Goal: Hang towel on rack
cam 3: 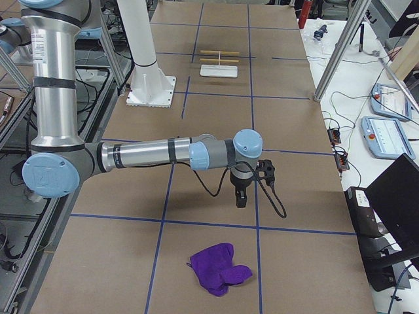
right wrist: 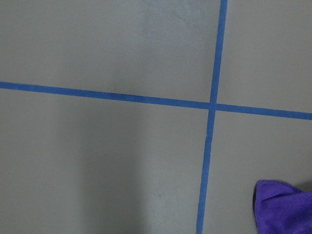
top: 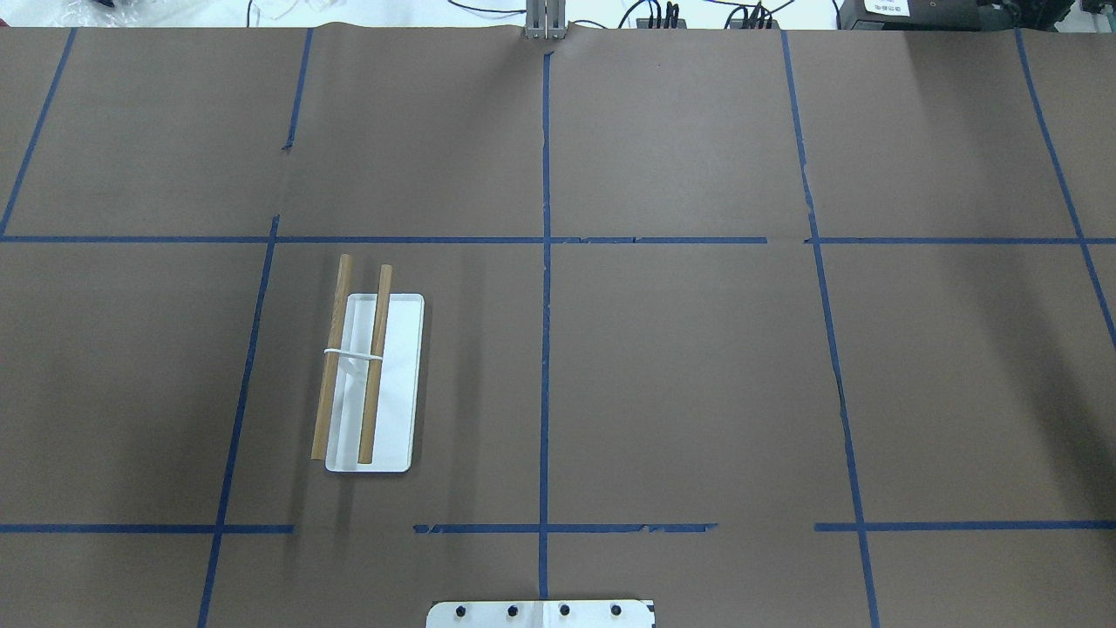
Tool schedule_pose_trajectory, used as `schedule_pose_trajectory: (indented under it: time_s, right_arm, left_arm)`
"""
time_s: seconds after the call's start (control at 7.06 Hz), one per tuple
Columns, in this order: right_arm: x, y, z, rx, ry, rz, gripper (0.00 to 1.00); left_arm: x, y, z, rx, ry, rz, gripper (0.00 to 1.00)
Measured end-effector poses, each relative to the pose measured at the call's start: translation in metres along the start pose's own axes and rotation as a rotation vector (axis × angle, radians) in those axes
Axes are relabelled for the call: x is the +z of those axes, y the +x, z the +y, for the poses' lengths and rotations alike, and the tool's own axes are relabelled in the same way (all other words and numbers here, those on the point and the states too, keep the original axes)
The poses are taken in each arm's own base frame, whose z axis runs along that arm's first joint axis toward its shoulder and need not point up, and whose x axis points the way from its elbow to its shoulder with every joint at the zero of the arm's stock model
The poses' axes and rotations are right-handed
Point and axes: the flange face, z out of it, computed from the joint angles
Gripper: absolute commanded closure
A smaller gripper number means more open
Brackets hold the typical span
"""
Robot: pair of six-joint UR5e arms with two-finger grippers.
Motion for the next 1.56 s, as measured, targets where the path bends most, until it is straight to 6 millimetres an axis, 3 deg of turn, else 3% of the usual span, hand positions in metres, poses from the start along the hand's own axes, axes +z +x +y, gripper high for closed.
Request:
schedule_pose_trajectory:
  time_s: [0.99,1.27,1.56]
  right_arm:
    - [0.0,0.003,0.001,0.024,0.001,0.024,0.0]
    - [0.021,0.049,0.003,-0.009,-0.043,0.1,0.01]
    - [0.057,0.118,0.013,-0.071,-0.072,0.128,0.11]
  left_arm:
    - [-0.002,0.002,0.0,0.012,0.016,-0.001,0.0]
    - [-0.002,0.003,0.0,0.013,0.017,0.0,0.0]
    - [-0.002,0.003,0.0,0.013,0.018,0.001,0.0]
